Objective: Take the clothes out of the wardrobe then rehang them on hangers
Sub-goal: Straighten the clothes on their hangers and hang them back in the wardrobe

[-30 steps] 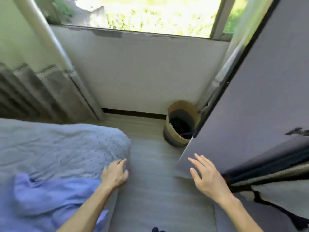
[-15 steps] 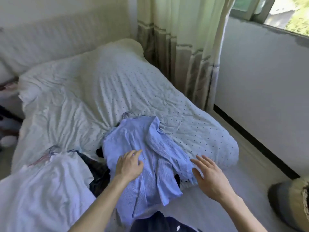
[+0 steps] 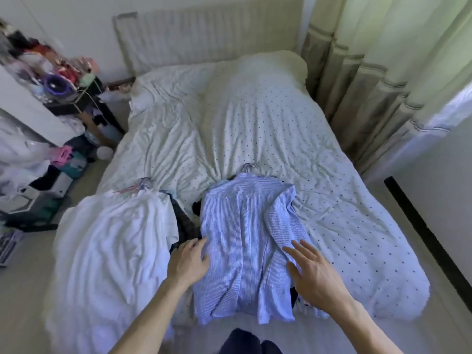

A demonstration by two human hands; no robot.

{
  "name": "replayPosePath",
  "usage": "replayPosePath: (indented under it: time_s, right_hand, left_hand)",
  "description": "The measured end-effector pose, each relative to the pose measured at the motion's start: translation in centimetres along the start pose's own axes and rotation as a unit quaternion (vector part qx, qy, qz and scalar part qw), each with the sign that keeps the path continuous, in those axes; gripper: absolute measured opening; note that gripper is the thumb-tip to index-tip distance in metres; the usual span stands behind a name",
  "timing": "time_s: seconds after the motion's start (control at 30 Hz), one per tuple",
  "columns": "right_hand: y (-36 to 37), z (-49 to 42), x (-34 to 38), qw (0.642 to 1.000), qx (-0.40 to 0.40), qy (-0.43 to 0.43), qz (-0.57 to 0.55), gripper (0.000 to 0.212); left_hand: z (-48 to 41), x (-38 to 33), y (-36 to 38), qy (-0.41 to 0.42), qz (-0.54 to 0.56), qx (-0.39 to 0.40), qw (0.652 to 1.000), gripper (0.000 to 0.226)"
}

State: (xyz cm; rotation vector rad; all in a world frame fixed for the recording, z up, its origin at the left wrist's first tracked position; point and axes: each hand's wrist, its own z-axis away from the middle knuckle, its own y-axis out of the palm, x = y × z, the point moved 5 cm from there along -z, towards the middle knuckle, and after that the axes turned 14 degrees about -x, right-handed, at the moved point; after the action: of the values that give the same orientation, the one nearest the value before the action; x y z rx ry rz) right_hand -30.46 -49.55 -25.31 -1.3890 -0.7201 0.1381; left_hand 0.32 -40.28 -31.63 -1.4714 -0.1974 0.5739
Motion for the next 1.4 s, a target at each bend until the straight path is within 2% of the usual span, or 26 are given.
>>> replayPosePath:
  time_s: [0.23, 0.4, 0.67, 0.77, 0.93, 1.03, 1.13, 1.23, 1.33, 1.4]
  right_hand:
    - [3.3, -4.2, -1.7, 0.999, 0.045, 0.004, 0.019, 0.049]
    - [9.4, -9.7, -3.6, 0.991, 0.13, 0.022, 0.018, 0.05]
    - [20.1, -18.5, -7.7, 0.957, 0.262, 0.121, 0.022, 0.052]
    - [22.4, -22.0, -8.4, 0.95, 0.28, 0.14, 0.022, 0.059]
    - [24.9, -27.2, -9.9, 0.953, 0.241, 0.178, 0.036, 0.07]
    - [26.6, -28.6, -10.6, 0.948, 0.247, 0.198, 0.041, 0.075]
    - [27.9, -28.7, -10.9, 0.943, 0.263, 0.198, 0.047, 0.072]
    - [28.0, -28.6, -11.2, 0.939, 0.276, 0.203, 0.037, 0.072]
    - [27.2, -28.7, -11.6, 0.934, 0.285, 0.217, 0.016, 0.074]
    - [26.3, -28.8, -11.5, 0.927, 0.289, 0.239, -0.005, 0.072]
  left_hand:
    - [-1.8, -1.8, 2.5, -0.007, 0.011, 0.034, 0.999, 0.058]
    - [-7.2, -1.6, 6.6, -0.003, -0.007, 0.114, 0.993, 0.056]
    - [-20.5, -0.1, 15.9, 0.008, -0.034, 0.254, 0.967, 0.061]
    - [-27.7, 0.1, 17.9, 0.002, -0.042, 0.229, 0.972, 0.06]
    - [-38.5, -0.2, 19.8, -0.008, -0.049, 0.133, 0.99, 0.06]
    - [-42.6, 0.1, 21.2, -0.012, -0.059, 0.12, 0.991, 0.065]
    - [-44.6, 0.5, 22.5, -0.016, -0.066, 0.121, 0.99, 0.059]
    - [-45.0, 0.6, 22.6, -0.014, -0.063, 0.084, 0.994, 0.051]
    - [-44.5, 0.8, 21.8, -0.044, -0.019, 0.049, 0.998, 0.035]
    - [-43.6, 1.4, 21.2, -0.092, 0.053, 0.051, 0.993, 0.023]
